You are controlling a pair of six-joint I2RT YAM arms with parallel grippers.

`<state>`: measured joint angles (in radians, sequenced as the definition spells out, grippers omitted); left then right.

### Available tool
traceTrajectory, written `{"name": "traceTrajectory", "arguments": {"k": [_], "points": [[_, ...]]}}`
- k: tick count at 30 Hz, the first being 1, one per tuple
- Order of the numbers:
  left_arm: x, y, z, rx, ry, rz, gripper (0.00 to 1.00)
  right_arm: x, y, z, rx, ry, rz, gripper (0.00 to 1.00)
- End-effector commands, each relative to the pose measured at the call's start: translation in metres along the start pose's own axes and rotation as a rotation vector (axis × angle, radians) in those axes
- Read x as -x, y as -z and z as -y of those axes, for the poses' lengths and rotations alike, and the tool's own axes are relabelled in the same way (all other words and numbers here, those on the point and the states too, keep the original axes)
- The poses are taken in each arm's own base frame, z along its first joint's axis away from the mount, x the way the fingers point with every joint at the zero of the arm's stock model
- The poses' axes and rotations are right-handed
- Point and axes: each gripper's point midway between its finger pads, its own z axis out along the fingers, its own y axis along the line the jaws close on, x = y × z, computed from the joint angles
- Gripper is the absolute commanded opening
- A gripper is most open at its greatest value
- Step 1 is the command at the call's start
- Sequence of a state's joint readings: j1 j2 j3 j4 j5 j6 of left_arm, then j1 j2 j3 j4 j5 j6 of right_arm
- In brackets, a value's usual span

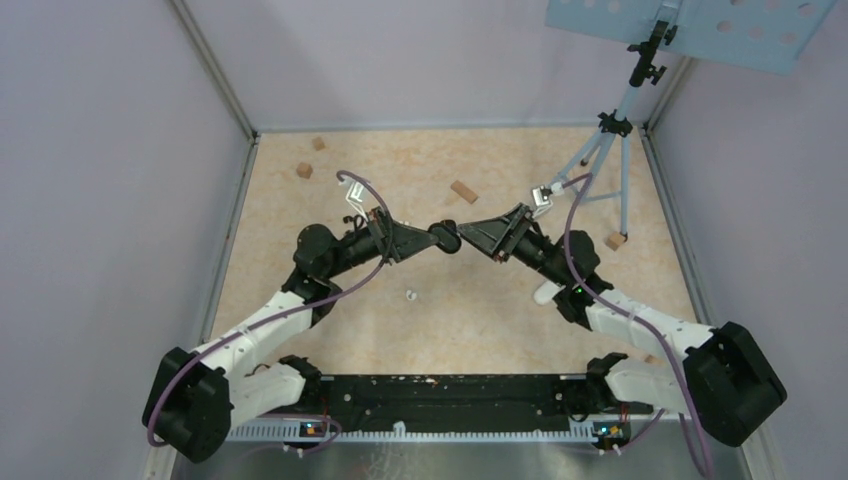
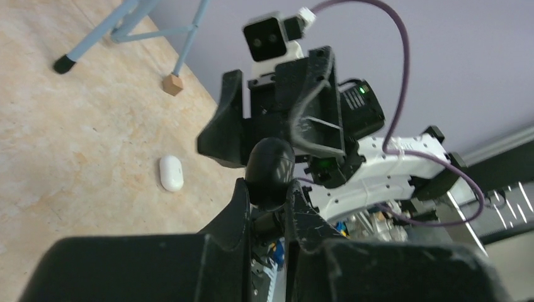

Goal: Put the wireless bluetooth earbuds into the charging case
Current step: Open the charging case at the center of the board.

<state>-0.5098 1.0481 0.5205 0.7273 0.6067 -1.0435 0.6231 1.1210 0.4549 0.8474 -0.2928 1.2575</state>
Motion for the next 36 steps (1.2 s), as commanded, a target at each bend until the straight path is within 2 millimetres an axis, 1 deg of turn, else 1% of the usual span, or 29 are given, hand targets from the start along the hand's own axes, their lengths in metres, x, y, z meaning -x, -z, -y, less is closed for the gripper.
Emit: {"name": "traceTrajectory", "arguments": {"k": [1,2,4,7,10,15,19,21,23,26,29,36], "points": [[-0.003,0.000,0.032,-0.127,-0.073,-0.150,0.00,-0.012,0.002,-0.008,-0.002,0.154,-0.173,0.68],[-0.007,0.001,0.033,-0.142,-0.073,-0.183,0.00,-0.017,0.002,-0.007,-0.012,0.191,-0.222,0.68],[-0.011,0.001,0.036,-0.169,-0.072,-0.242,0.00,-0.027,0.005,-0.013,0.015,0.239,-0.311,0.68],[-0.018,0.001,0.036,-0.185,-0.070,-0.319,0.00,-0.034,0.010,-0.018,0.039,0.282,-0.366,0.68],[-0.021,0.000,0.035,-0.184,-0.078,-0.369,0.00,-0.030,0.014,-0.022,0.038,0.316,-0.344,0.68],[-0.022,0.001,0.033,-0.171,-0.098,-0.406,0.00,-0.024,0.021,-0.043,0.100,0.366,-0.298,0.68],[-0.029,0.004,0.032,-0.188,-0.098,-0.451,0.00,-0.015,0.027,-0.053,0.111,0.407,-0.224,0.68],[-0.032,0.005,0.027,-0.183,-0.091,-0.469,0.00,-0.017,0.029,-0.060,0.149,0.420,-0.236,0.69],[-0.035,0.006,0.023,-0.175,-0.083,-0.476,0.00,-0.025,0.031,-0.065,0.189,0.420,-0.284,0.69],[-0.035,0.005,0.022,-0.175,-0.076,-0.477,0.00,-0.037,0.032,-0.063,0.206,0.415,-0.366,0.69],[-0.032,0.003,0.024,-0.181,-0.082,-0.471,0.00,-0.042,0.032,-0.053,0.174,0.406,-0.409,0.69],[-0.030,0.003,0.029,-0.196,-0.093,-0.473,0.00,-0.052,0.031,-0.037,0.140,0.380,-0.465,0.68]]}}
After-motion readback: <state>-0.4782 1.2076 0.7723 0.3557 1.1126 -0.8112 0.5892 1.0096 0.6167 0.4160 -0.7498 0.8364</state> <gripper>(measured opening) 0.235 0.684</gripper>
